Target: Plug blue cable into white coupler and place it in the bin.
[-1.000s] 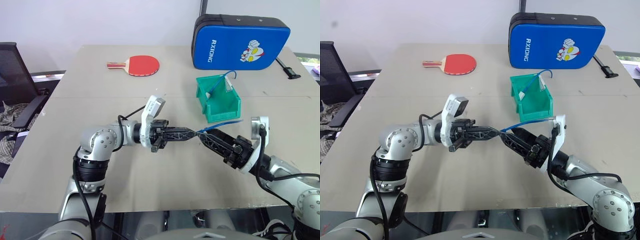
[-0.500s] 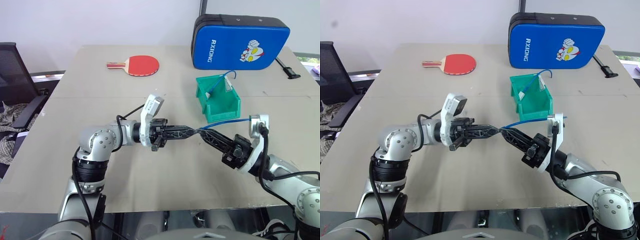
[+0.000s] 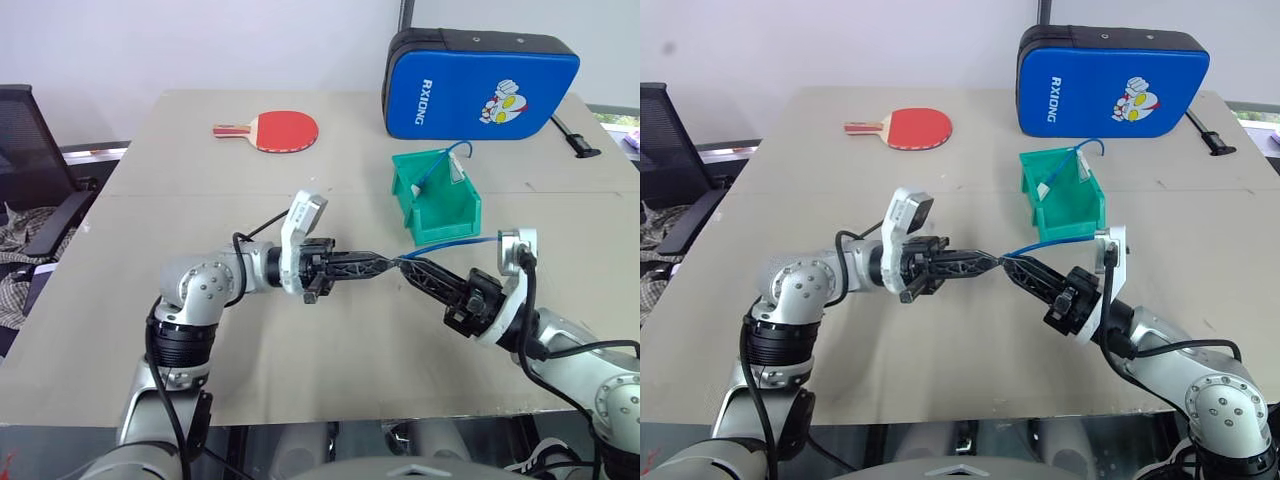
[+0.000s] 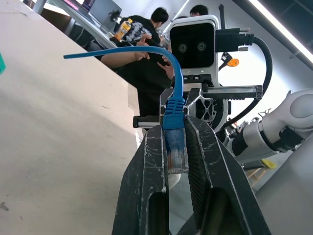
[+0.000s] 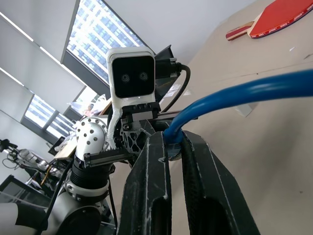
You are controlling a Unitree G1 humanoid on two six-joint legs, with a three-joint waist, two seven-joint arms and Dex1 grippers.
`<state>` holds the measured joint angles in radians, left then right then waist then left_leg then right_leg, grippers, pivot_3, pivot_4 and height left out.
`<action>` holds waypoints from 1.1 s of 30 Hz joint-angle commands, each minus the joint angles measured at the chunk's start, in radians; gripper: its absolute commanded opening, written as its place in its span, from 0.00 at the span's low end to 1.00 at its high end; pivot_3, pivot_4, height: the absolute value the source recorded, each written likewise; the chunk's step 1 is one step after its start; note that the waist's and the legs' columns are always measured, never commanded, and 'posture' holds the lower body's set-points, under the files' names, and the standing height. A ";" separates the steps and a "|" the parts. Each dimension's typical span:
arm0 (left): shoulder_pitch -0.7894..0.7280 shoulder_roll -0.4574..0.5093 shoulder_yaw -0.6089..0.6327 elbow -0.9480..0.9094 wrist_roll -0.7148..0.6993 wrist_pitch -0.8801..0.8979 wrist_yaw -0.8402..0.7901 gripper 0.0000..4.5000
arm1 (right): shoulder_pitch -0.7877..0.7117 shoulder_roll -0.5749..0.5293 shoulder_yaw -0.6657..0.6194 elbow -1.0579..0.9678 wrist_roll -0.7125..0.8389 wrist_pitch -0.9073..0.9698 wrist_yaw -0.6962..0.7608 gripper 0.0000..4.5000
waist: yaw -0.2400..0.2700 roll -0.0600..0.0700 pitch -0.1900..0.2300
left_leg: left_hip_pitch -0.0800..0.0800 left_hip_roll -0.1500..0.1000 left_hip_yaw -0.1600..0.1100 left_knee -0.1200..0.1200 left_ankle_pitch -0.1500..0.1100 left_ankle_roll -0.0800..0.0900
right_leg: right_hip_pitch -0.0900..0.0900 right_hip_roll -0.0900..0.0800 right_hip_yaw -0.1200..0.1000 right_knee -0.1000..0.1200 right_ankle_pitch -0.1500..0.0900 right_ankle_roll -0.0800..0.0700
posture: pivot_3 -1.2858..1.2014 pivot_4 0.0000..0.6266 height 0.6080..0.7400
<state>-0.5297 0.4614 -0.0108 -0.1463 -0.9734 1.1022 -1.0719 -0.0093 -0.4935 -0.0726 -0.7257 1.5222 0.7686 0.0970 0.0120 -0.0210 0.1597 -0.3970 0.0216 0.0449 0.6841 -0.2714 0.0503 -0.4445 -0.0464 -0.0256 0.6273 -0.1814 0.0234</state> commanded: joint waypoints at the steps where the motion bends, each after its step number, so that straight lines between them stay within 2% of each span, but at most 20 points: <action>1: -0.002 0.009 0.002 -0.044 -0.020 -0.015 -0.017 0.11 | -0.004 -0.012 -0.005 -0.001 0.010 -0.023 -0.002 0.00 | 0.000 0.000 0.000 | 0.000 0.000 0.000 0.000 0.000 0.000 | 0.000 0.000 0.000 0.000 0.000 0.000 | 0.52 0.24 0.93; 2: 0.001 0.011 0.002 -0.046 -0.014 -0.022 -0.015 0.23 | -0.003 -0.014 -0.007 0.000 0.011 -0.026 -0.001 0.00 | 0.000 0.000 0.000 | 0.000 0.000 0.000 0.000 0.000 0.000 | 0.000 0.000 0.000 0.000 0.000 0.000 | 0.52 0.24 0.93; 4: 0.005 0.013 0.003 -0.048 -0.002 -0.036 -0.008 0.38 | -0.003 -0.020 -0.010 0.001 0.016 -0.031 -0.001 0.00 | 0.000 0.000 0.000 | 0.000 0.000 0.000 0.000 0.000 0.000 | 0.000 0.000 0.000 0.000 0.000 0.000 | 0.52 0.24 0.93; 6: 0.008 0.028 -0.006 -0.053 0.004 -0.041 -0.023 0.62 | -0.001 -0.028 -0.014 0.003 0.018 -0.035 0.001 0.00 | 0.000 0.000 0.000 | 0.000 0.000 0.000 0.000 0.000 0.000 | 0.000 0.000 0.000 0.000 0.000 0.000 | 0.52 0.24 0.93; 17: 0.029 0.073 -0.040 -0.052 0.039 -0.088 -0.068 0.62 | 0.005 -0.061 -0.022 0.007 0.025 -0.053 0.011 0.00 | 0.000 0.000 0.000 | 0.000 0.000 0.000 0.000 0.000 0.000 | 0.000 0.000 0.000 0.000 0.000 0.000 | 0.52 0.24 0.93; 18: 0.025 0.069 -0.037 -0.049 0.036 -0.087 -0.064 0.51 | 0.005 -0.064 -0.021 0.006 0.028 -0.054 0.012 0.00 | 0.000 0.000 0.000 | 0.000 0.000 0.000 0.000 0.000 0.000 | 0.000 0.000 0.000 0.000 0.000 0.000 | 0.52 0.24 0.93; 19: 0.023 0.066 -0.035 -0.046 0.034 -0.086 -0.062 0.50 | 0.006 -0.066 -0.021 0.006 0.030 -0.054 0.012 0.00 | 0.001 0.000 0.000 | 0.000 0.000 0.000 0.000 0.000 0.000 | 0.000 0.000 0.000 0.000 0.000 0.000 | 0.52 0.24 0.93; 20: 0.021 0.065 -0.035 -0.045 0.033 -0.086 -0.062 0.44 | 0.006 -0.069 -0.020 0.005 0.032 -0.053 0.013 0.00 | 0.001 0.000 0.000 | 0.000 0.000 0.000 0.000 0.000 0.000 | 0.000 0.000 0.000 0.000 0.000 0.000 | 0.52 0.24 0.93; 24: 0.022 0.060 -0.040 -0.051 0.031 -0.086 -0.062 0.02 | 0.006 -0.081 -0.013 0.000 0.039 -0.049 0.017 0.00 | 0.001 0.000 0.000 | 0.000 0.000 0.000 0.000 0.000 0.000 | 0.000 0.000 0.000 0.000 0.000 0.000 | 0.52 0.24 0.93; 31: 0.025 0.050 -0.046 -0.059 0.036 -0.093 -0.058 0.01 | -0.005 -0.106 0.005 -0.011 0.024 -0.040 0.038 0.00 | 0.001 0.000 0.000 | 0.000 0.000 0.000 0.000 0.000 0.000 | 0.000 0.000 0.000 0.000 0.000 0.000 | 0.52 0.24 0.93; 33: 0.024 0.047 -0.047 -0.058 0.037 -0.095 -0.057 0.00 | -0.007 -0.104 0.010 -0.012 0.032 -0.046 0.056 0.16 | 0.001 0.000 0.000 | 0.000 0.000 0.000 0.000 0.000 0.000 | 0.000 0.000 0.000 -0.001 0.000 0.000 | 0.52 0.24 0.93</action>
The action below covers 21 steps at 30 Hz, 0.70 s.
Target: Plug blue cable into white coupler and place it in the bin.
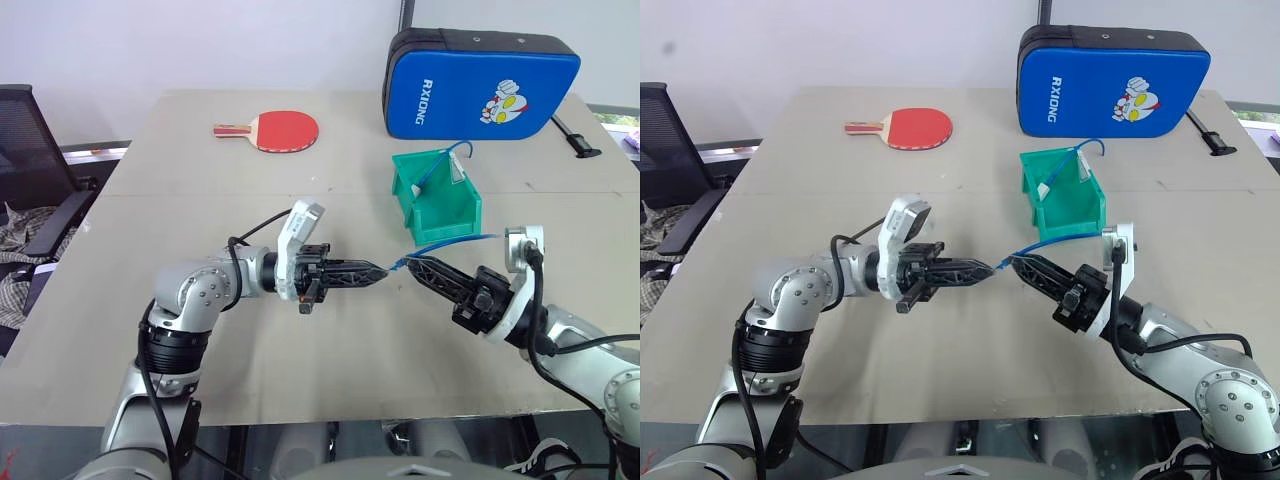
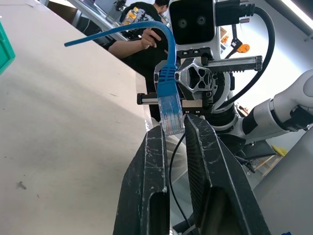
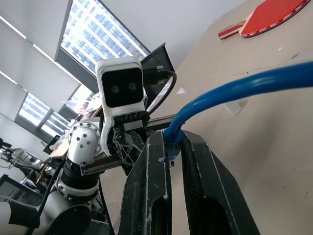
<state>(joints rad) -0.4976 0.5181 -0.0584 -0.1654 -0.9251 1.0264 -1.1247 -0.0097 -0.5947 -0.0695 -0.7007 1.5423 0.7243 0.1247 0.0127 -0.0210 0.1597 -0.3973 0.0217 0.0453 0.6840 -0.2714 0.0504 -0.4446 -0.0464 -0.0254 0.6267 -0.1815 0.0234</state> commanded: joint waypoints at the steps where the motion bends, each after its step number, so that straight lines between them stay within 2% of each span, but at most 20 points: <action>1: -0.008 -0.010 0.000 -0.040 -0.010 -0.021 -0.005 0.00 | -0.008 -0.001 0.007 -0.038 0.019 -0.004 0.029 0.23 | 0.000 0.000 0.000 | 0.000 0.000 0.000 0.000 0.000 0.000 | 0.000 0.000 0.000 0.000 0.000 0.000 | 0.52 0.24 0.93; 2: -0.007 -0.011 -0.002 -0.041 -0.009 -0.023 -0.005 0.00 | -0.010 0.001 0.008 -0.036 0.022 -0.007 0.020 0.31 | 0.000 0.000 0.000 | 0.000 0.000 0.000 0.000 0.000 0.000 | 0.000 0.000 0.000 0.000 0.000 0.000 | 0.52 0.24 0.93; 3: -0.007 -0.012 -0.002 -0.043 -0.010 -0.023 -0.005 0.00 | -0.010 0.001 0.010 -0.033 0.025 -0.008 0.010 0.43 | 0.000 0.000 0.000 | 0.000 0.000 0.000 0.000 0.000 0.000 | 0.000 0.000 0.000 0.000 0.000 0.000 | 0.52 0.24 0.93; 4: -0.006 -0.012 -0.004 -0.045 -0.010 -0.024 -0.005 0.00 | -0.010 -0.001 0.015 -0.032 0.028 -0.004 0.011 0.48 | 0.000 0.000 0.000 | 0.000 0.000 0.000 0.000 0.000 0.000 | 0.000 0.000 0.000 0.000 0.000 0.000 | 0.52 0.24 0.93; 7: -0.003 -0.010 -0.008 -0.049 -0.006 -0.028 -0.009 0.00 | -0.014 0.015 0.026 -0.021 0.039 -0.008 -0.003 0.48 | 0.000 0.000 0.000 | 0.000 0.000 0.000 0.000 0.000 0.000 | 0.000 0.000 0.000 0.000 0.000 0.000 | 0.52 0.24 0.93; 10: -0.001 -0.004 -0.011 -0.051 -0.004 -0.032 -0.013 0.00 | -0.022 0.024 0.023 -0.011 0.043 -0.013 -0.010 0.27 | 0.000 0.000 0.000 | 0.000 0.000 0.000 0.000 0.000 0.000 | 0.000 0.000 0.000 0.000 0.000 0.000 | 0.52 0.24 0.93; 12: 0.002 0.000 -0.014 -0.054 -0.002 -0.037 -0.016 0.00 | -0.025 0.024 0.021 -0.007 0.044 -0.011 -0.010 0.03 | 0.000 0.000 0.000 | 0.000 0.000 0.000 0.000 0.000 0.000 | 0.000 0.000 0.000 0.000 0.000 0.000 | 0.52 0.24 0.93; 20: 0.011 0.022 -0.017 -0.050 0.012 -0.061 -0.025 0.00 | -0.026 0.022 0.026 -0.008 0.039 -0.006 -0.001 0.01 | 0.000 0.000 0.000 | 0.000 0.000 0.000 0.000 0.000 0.000 | 0.000 0.000 0.000 0.000 0.000 0.000 | 0.52 0.24 0.93; 21: 0.015 0.028 -0.014 -0.049 0.019 -0.069 -0.021 0.11 | -0.026 0.022 0.027 -0.007 0.036 -0.006 0.000 0.00 | 0.000 0.000 0.000 | 0.000 0.000 0.000 0.000 0.000 0.000 | 0.000 0.000 0.000 0.000 0.000 0.000 | 0.52 0.24 0.93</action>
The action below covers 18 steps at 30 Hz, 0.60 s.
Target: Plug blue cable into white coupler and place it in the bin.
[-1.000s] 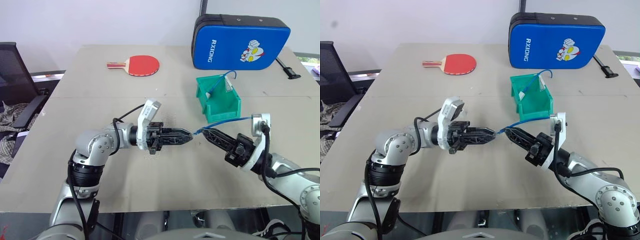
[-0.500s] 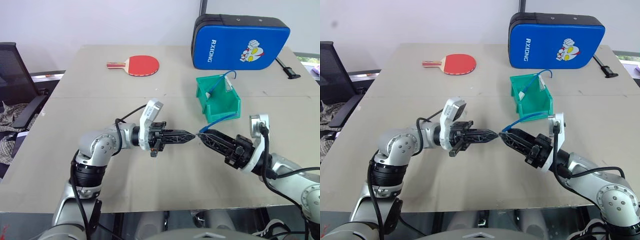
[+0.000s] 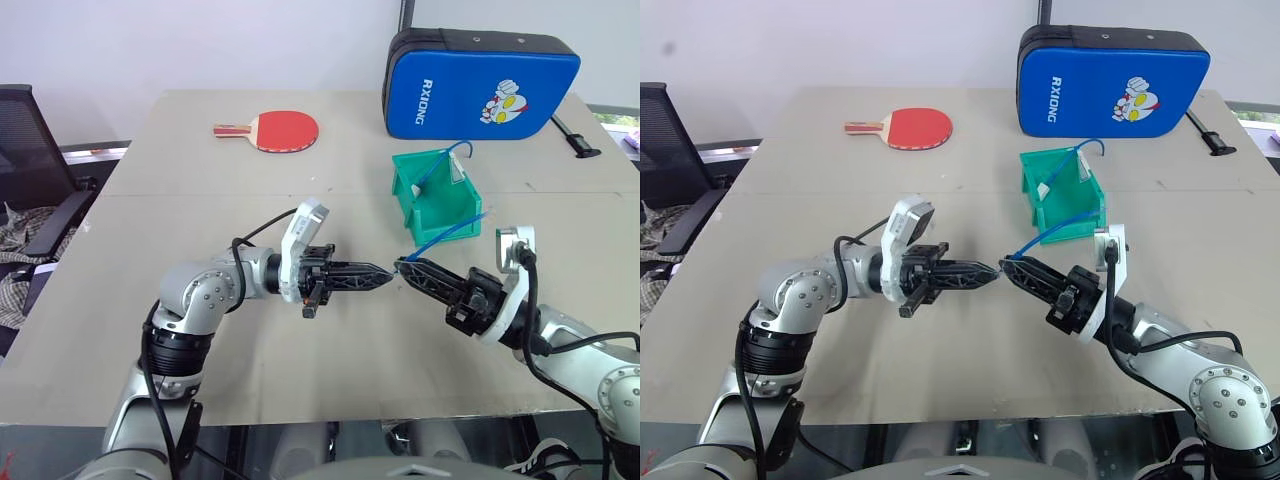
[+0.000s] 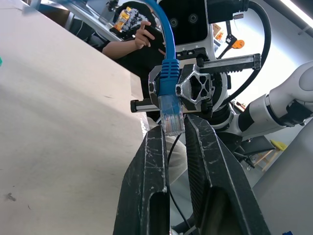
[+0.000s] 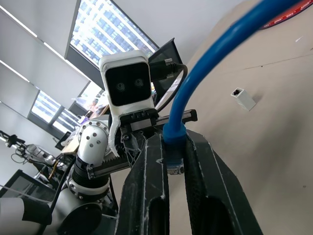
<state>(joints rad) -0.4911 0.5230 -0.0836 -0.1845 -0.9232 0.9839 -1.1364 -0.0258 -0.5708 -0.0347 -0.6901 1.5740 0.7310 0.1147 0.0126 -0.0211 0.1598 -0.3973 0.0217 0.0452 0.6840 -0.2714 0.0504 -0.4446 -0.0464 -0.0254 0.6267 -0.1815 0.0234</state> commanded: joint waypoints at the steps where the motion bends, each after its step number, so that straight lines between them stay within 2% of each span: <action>1: 0.021 0.025 0.024 -0.018 0.043 -0.055 0.015 0.22 | -0.009 -0.002 -0.008 -0.019 -0.005 -0.013 0.013 0.00 | -0.001 0.000 0.000 | 0.000 0.000 0.000 0.000 0.000 0.000 | 0.000 0.000 0.000 0.000 0.000 0.000 | 0.52 0.24 0.93; 4: 0.099 0.066 0.073 0.030 0.187 -0.218 0.085 0.50 | 0.002 0.003 -0.019 -0.020 -0.043 -0.024 0.021 0.00 | -0.004 0.000 0.000 | 0.001 0.000 0.001 0.000 0.000 0.000 | 0.000 0.000 0.001 0.000 0.000 0.000 | 0.52 0.24 0.93; 5: 0.108 0.066 0.116 0.068 0.231 -0.281 0.138 0.53 | 0.009 0.007 -0.022 -0.020 -0.058 -0.030 0.026 0.00 | -0.005 0.000 0.000 | 0.001 0.000 0.001 -0.001 0.000 0.000 | 0.000 0.000 0.001 0.000 0.000 0.000 | 0.52 0.24 0.93; 8: 0.092 0.091 0.182 0.189 0.387 -0.488 0.250 0.53 | 0.028 0.021 -0.019 -0.016 -0.098 -0.043 0.043 0.00 | 0.000 0.000 0.000 | 0.000 0.001 0.000 -0.001 0.000 0.000 | -0.001 0.000 0.000 0.000 0.000 0.000 | 0.52 0.24 0.93; 12: 0.057 0.121 0.160 0.314 0.516 -0.633 0.271 0.53 | 0.026 0.049 0.004 -0.002 -0.140 -0.052 0.061 0.00 | 0.003 0.000 0.000 | 0.000 0.001 0.001 -0.001 0.000 0.000 | -0.001 -0.001 0.000 0.000 0.000 0.000 | 0.52 0.24 0.93; 18: 0.007 0.075 0.114 0.398 0.583 -0.673 0.267 0.53 | 0.022 0.065 0.011 0.009 -0.186 -0.049 0.086 0.00 | 0.003 -0.001 0.000 | -0.002 -0.001 0.002 -0.001 -0.001 0.001 | -0.001 -0.003 -0.001 -0.001 0.001 0.000 | 0.52 0.24 0.93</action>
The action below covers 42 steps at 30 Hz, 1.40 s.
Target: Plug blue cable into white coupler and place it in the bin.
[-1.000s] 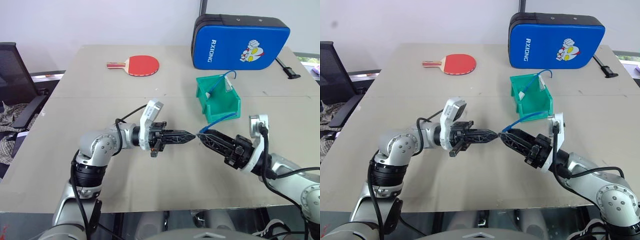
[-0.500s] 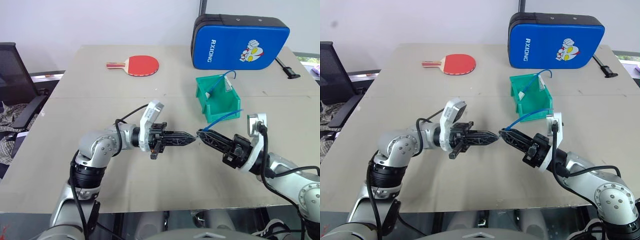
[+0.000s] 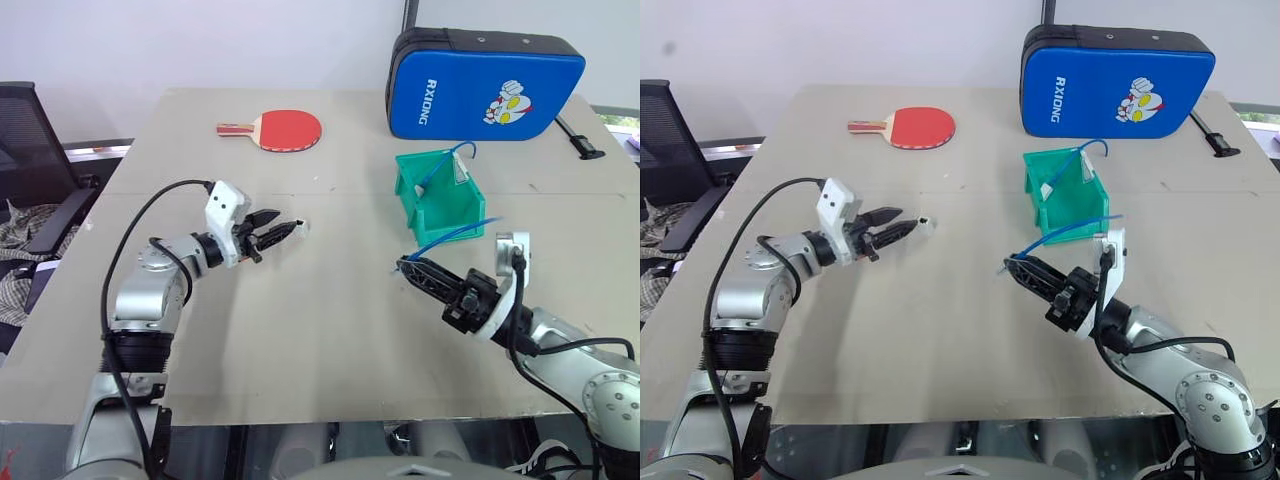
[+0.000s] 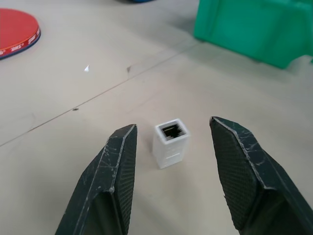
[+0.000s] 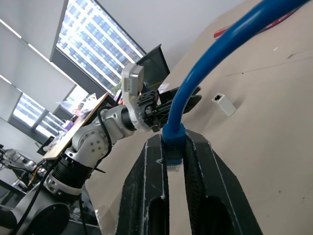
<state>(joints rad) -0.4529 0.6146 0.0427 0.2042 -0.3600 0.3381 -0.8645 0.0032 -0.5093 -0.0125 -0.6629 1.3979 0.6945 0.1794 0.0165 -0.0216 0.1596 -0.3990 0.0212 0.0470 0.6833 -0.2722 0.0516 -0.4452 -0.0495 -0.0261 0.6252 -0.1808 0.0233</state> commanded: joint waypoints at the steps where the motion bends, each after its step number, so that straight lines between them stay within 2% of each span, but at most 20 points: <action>1: -0.038 -0.025 -0.019 0.021 0.026 -0.030 -0.009 0.53 | -0.006 0.004 -0.014 -0.019 -0.014 -0.013 0.022 0.00 | -0.001 0.000 0.000 | 0.000 0.000 0.000 0.000 0.000 0.000 | 0.000 0.000 0.000 0.000 0.000 0.000 | 0.52 0.24 0.93; 10: -0.100 -0.102 -0.077 0.164 0.151 -0.110 0.059 0.53 | 0.026 0.006 -0.023 -0.047 -0.045 -0.018 0.012 0.00 | -0.002 0.000 0.000 | 0.001 0.001 -0.001 0.000 0.000 0.000 | 0.000 0.002 0.000 0.001 0.002 0.002 | 0.52 0.24 0.93; 14: -0.089 -0.112 -0.103 0.189 0.190 -0.131 0.050 0.30 | 0.037 0.008 -0.026 -0.061 -0.049 -0.020 0.001 0.00 | -0.003 -0.001 0.000 | 0.001 0.001 0.000 0.000 0.000 0.000 | 0.000 0.002 0.000 0.001 0.003 0.003 | 0.52 0.24 0.93; 15: -0.089 -0.112 -0.103 0.195 0.194 -0.135 0.047 0.16 | 0.039 0.008 -0.027 -0.063 -0.051 -0.021 0.000 0.00 | -0.003 -0.001 0.000 | 0.001 0.001 0.000 0.000 0.000 0.000 | 0.000 0.002 0.000 0.001 0.003 0.003 | 0.52 0.24 0.93; 16: -0.091 -0.113 -0.100 0.203 0.193 -0.138 0.040 0.12 | 0.041 0.007 -0.029 -0.066 -0.053 -0.021 -0.001 0.00 | -0.003 -0.001 0.000 | 0.001 0.001 0.000 0.000 0.000 0.000 | 0.000 0.002 0.000 0.001 0.003 0.003 | 0.52 0.24 0.93; 19: -0.098 -0.118 -0.089 0.201 0.147 -0.144 -0.040 0.13 | 0.036 0.004 -0.032 -0.071 -0.083 -0.029 0.002 0.00 | -0.003 -0.001 0.000 | 0.001 0.001 -0.001 0.000 0.000 0.000 | 0.000 0.002 0.000 0.001 0.003 0.003 | 0.52 0.24 0.93; 21: -0.089 -0.115 -0.099 0.142 0.091 -0.124 -0.151 0.13 | 0.010 -0.010 -0.029 -0.070 -0.153 -0.037 0.014 0.00 | -0.003 -0.001 0.000 | 0.001 0.001 0.000 0.000 0.000 0.000 | 0.000 0.002 0.000 0.001 0.003 0.003 | 0.52 0.24 0.93; 26: -0.079 -0.119 -0.218 0.028 0.097 -0.120 -0.325 0.13 | -0.152 -0.072 0.077 -0.011 -0.448 -0.055 0.090 0.00 | -0.005 -0.001 0.000 | 0.001 0.001 0.001 0.001 0.000 0.000 | 0.000 0.001 0.000 0.001 0.000 0.000 | 0.52 0.24 0.93; 29: -0.101 -0.152 -0.291 0.018 0.131 -0.145 -0.360 0.13 | -0.236 -0.095 0.172 0.067 -0.615 -0.082 0.170 0.00 | -0.002 -0.001 -0.001 | 0.001 0.000 0.000 0.001 0.000 0.000 | 0.000 0.002 0.000 0.001 0.000 0.000 | 0.52 0.24 0.93; 33: -0.147 -0.190 -0.367 0.065 0.186 -0.199 -0.393 0.13 | -0.320 -0.097 0.252 0.173 -0.755 -0.116 0.279 0.00 | -0.003 -0.001 -0.001 | 0.000 -0.001 0.000 0.001 0.000 0.000 | 0.000 0.003 0.000 0.001 0.001 -0.001 | 0.52 0.24 0.93; 42: -0.214 -0.231 -0.410 0.165 0.242 -0.277 -0.429 0.13 | -0.383 -0.088 0.329 0.315 -0.918 -0.134 0.465 0.00 | -0.004 -0.001 -0.001 | 0.000 -0.002 -0.001 0.001 0.000 0.000 | 0.000 0.003 0.000 0.001 0.004 0.000 | 0.52 0.24 0.93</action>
<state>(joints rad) -0.6422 0.3885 -0.3697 0.3768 -0.1188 0.0883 -1.2842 -0.3658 -0.5948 0.3118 -0.3421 0.4987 0.5711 0.6081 0.0123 -0.0226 0.1591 -0.3992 0.0197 0.0463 0.6845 -0.2722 0.0518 -0.4456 -0.0463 -0.0263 0.6263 -0.1769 0.0237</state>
